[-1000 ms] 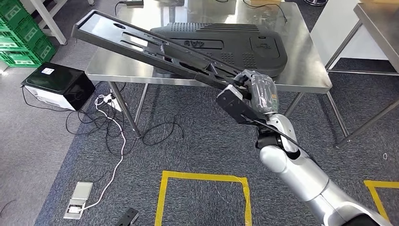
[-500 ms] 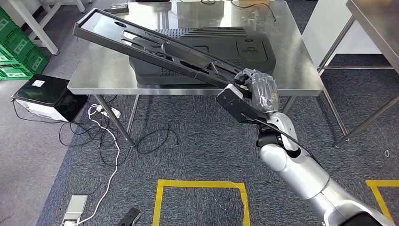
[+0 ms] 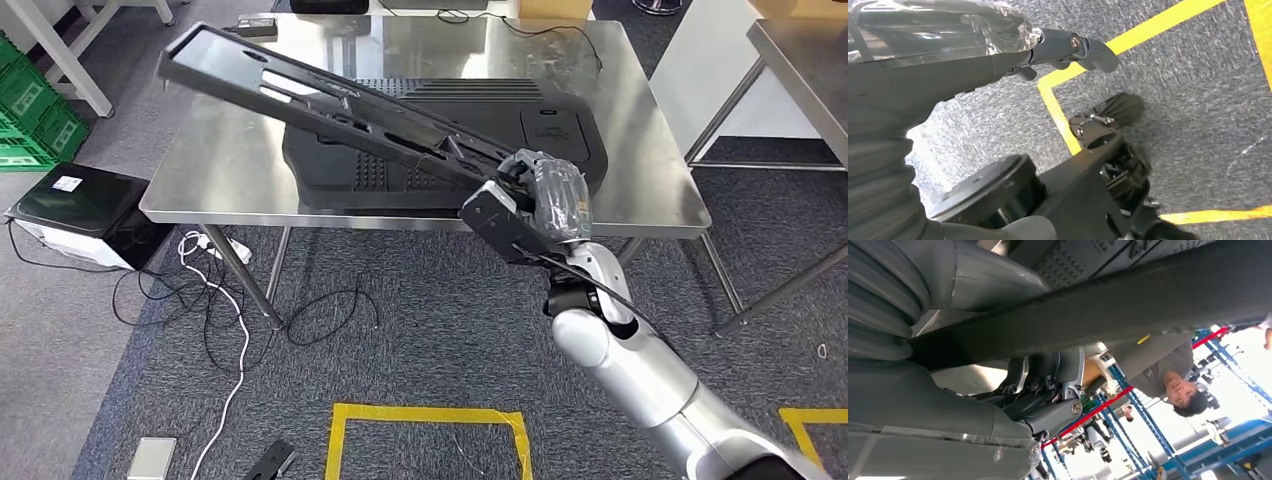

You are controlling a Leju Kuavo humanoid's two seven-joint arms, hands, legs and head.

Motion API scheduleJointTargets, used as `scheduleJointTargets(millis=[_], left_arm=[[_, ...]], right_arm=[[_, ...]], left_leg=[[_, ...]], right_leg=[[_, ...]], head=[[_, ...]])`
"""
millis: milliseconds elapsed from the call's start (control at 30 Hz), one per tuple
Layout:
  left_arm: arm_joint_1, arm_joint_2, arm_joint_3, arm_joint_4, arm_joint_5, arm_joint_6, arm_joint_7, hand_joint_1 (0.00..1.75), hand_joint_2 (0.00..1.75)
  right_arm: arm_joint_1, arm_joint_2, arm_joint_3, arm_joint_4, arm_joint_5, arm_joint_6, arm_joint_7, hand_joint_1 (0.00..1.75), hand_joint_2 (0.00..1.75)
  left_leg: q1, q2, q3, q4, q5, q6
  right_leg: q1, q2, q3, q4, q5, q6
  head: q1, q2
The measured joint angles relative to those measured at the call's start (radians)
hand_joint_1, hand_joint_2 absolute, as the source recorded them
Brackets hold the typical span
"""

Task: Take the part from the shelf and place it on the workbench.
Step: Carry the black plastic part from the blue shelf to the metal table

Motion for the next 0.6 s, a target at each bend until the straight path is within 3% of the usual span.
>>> scheduleJointTargets(millis=[33,67,167,200,233,333,400,467,500,533,567,600], left_arm=[[0.001,0.0,0.0,0.0,-0.001,0.0,0.0,0.0,1.75],[0.002,0.0,0.0,0.0,-0.001,0.0,0.0,0.0,1.75],[0.0,0.0,0.0,0.0,-0.007,0.0,0.001,0.0,1.75],[-0.001,0.0,0.0,0.0,-0.009,0.0,0.003,0.0,1.75],[-0.002,0.0,0.0,0.0,-0.011,0.0,0.004,0.0,1.75],[-0.005,-0.001,0.0,0.0,-0.012,0.0,0.006,0.0,1.75],[-0.007,-0.002,0.0,0.0,-0.012,-0.001,0.007,0.0,1.75],[-0.008,-0.003,0.0,0.0,-0.012,-0.002,0.008,0.0,1.75],[-0.007,-0.003,0.0,0.0,-0.012,-0.003,0.008,0.0,1.75],[-0.006,-0.003,0.0,0.0,-0.011,-0.003,0.008,0.0,1.75],[-0.006,-0.003,0.0,0.0,-0.011,-0.004,0.008,0.0,1.75],[-0.006,-0.003,0.0,0.0,-0.011,-0.004,0.008,0.0,1.75]], right_arm=[[0.003,0.0,0.0,0.0,0.0,0.0,0.0,1.75,1.75],[0.004,-0.001,0.0,0.0,0.0,0.0,0.0,1.75,1.75],[0.01,-0.004,-0.001,0.0,0.001,0.0,0.003,1.75,1.75],[0.014,-0.005,-0.002,-0.001,0.001,-0.001,0.005,1.75,1.75],[0.017,-0.006,-0.003,-0.003,0.001,-0.001,0.008,1.75,1.75],[0.017,-0.01,-0.01,-0.011,0.003,-0.002,0.013,1.75,1.75],[0.018,-0.012,-0.014,-0.016,0.005,-0.002,0.014,1.75,1.75],[0.019,-0.012,-0.014,-0.02,0.006,-0.002,0.014,1.75,1.75],[0.02,-0.012,-0.014,-0.022,0.006,-0.001,0.014,1.75,1.75],[0.021,-0.012,-0.014,-0.023,0.006,-0.001,0.014,1.75,1.75],[0.021,-0.012,-0.014,-0.025,0.006,-0.001,0.014,1.75,1.75],[0.021,-0.012,-0.014,-0.027,0.006,0.0,0.014,1.75,1.75]], left_leg=[[0.0,0.0,0.013,0.001,-0.012,-0.002],[0.0,-0.001,0.029,0.002,-0.025,-0.004],[0.0,0.0,0.071,0.009,-0.067,-0.017],[0.0,0.0,0.078,0.011,-0.079,-0.023],[0.0,-0.001,0.083,0.016,-0.086,-0.03],[0.004,-0.001,0.064,0.068,-0.079,-0.049],[0.006,-0.001,0.001,0.176,-0.084,-0.057],[0.007,-0.001,-0.081,0.288,-0.133,-0.061],[0.007,-0.001,-0.114,0.317,-0.162,-0.06],[0.006,-0.002,-0.135,0.32,-0.177,-0.059],[0.004,-0.002,-0.141,0.291,-0.168,-0.055],[0.001,-0.002,-0.134,0.238,-0.131,-0.049]], right_leg=[[-0.002,-0.001,-0.018,-0.007,-0.009,0.002],[-0.005,-0.002,-0.022,-0.042,0.006,0.004],[-0.006,-0.012,0.008,-0.209,0.159,0.003],[-0.003,-0.015,0.014,-0.237,0.195,-0.002],[0.0,-0.016,0.016,-0.243,0.206,-0.009],[0.002,-0.01,0.035,-0.248,0.192,-0.031],[0.001,-0.008,0.058,-0.252,0.177,-0.045],[0.003,-0.005,0.08,-0.253,0.158,-0.051],[0.004,-0.003,0.092,-0.253,0.147,-0.052],[0.005,-0.001,0.105,-0.253,0.136,-0.052],[0.005,0.001,0.12,-0.253,0.125,-0.052],[0.006,0.002,0.136,-0.253,0.113,-0.052]], head=[[0.005,0.0],[0.01,0.0],[0.019,0.0],[0.019,0.0],[0.017,0.0],[0.013,0.0],[0.006,0.0],[-0.004,0.0],[-0.008,0.0],[-0.011,0.0],[-0.014,0.0],[-0.017,0.0]])
